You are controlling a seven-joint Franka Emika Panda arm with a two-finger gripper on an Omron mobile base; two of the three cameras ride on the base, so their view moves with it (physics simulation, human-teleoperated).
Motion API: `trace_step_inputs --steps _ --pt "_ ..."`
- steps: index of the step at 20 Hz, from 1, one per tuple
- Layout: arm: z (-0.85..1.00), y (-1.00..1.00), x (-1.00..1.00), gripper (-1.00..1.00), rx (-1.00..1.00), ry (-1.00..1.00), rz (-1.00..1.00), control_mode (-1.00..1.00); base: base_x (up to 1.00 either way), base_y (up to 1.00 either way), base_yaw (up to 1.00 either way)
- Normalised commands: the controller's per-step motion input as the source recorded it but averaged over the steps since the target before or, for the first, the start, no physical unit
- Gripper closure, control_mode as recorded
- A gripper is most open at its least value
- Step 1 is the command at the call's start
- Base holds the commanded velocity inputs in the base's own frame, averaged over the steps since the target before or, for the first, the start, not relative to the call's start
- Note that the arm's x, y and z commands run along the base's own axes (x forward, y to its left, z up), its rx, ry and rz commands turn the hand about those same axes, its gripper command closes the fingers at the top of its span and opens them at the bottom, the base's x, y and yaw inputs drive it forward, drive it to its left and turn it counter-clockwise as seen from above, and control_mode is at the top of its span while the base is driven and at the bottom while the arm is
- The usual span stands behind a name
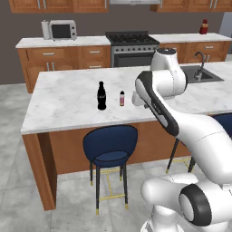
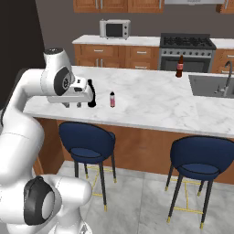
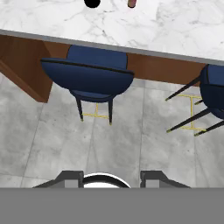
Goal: Place the large bottle from the dining counter next to the other large bottle outside the sink, and place the small bottle from the dining counter next to the other small bottle inside the sink.
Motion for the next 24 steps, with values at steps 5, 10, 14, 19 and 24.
trace_step_inputs --steps 5,10,14,19,24 --pt "0.00 0.19 0.00 -1.00 0.00 0.00 0.01 -1.00 0.00 0.00 0.00" --pt "0.13 0.33 0.00 -1.00 0.01 -0.14 0.00 -1.00 0.00 0.00 0.00" --pt "0.24 0.10 0.03 -1.00 0.03 -0.04 0.05 -1.00 0.00 0.00 0.00" --pt "0.42 0.00 0.13 -1.00 0.11 -0.03 0.11 -1.00 0.00 0.00 0.00" --pt "0.18 -0.02 0.18 -1.00 0.11 -0.04 0.08 -1.00 0.00 0.00 0.00"
